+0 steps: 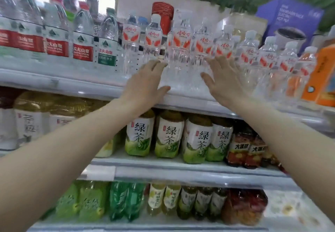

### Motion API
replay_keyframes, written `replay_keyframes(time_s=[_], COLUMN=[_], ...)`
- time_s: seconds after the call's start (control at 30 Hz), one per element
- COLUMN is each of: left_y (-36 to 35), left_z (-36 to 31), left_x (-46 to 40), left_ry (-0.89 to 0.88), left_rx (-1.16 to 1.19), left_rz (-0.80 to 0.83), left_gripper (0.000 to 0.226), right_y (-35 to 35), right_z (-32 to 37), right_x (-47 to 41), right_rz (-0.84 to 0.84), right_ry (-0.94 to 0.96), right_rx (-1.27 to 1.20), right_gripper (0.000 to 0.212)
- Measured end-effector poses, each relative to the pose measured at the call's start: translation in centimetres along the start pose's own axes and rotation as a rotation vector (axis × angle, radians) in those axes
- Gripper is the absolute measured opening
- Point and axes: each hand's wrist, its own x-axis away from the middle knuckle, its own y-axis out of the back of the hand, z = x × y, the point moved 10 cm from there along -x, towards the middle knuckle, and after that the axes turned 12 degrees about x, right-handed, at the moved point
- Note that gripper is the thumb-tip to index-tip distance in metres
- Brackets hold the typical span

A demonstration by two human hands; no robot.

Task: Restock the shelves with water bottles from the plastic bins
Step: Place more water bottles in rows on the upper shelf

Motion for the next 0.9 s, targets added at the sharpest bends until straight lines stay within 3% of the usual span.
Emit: replay_keyframes(time_s=[0.27, 0.63, 0.9], left_y=[-2.6, -15.9, -27.7], left_z=[-0.1, 7.9, 12.8], left_x=[14.0, 37.1, 59.1], left_ry=[-0.261, -0.069, 0.095], left_rx=[-0.066, 0.063, 0.153], left_rz=[0.164, 0.55, 0.752], left_gripper=[0.061, 0.055, 0.051], right_y=[-2.0, -14.6, -28.6], right_z=[9.6, 20.2, 27.6], right_x=[16.1, 39.0, 59.0], right_rz=[0.169, 0.509, 0.706], right_ry=[0.2, 0.273, 0.206], right_rx=[0.093, -0.137, -0.289], right_gripper=[0.055, 0.052, 0.049])
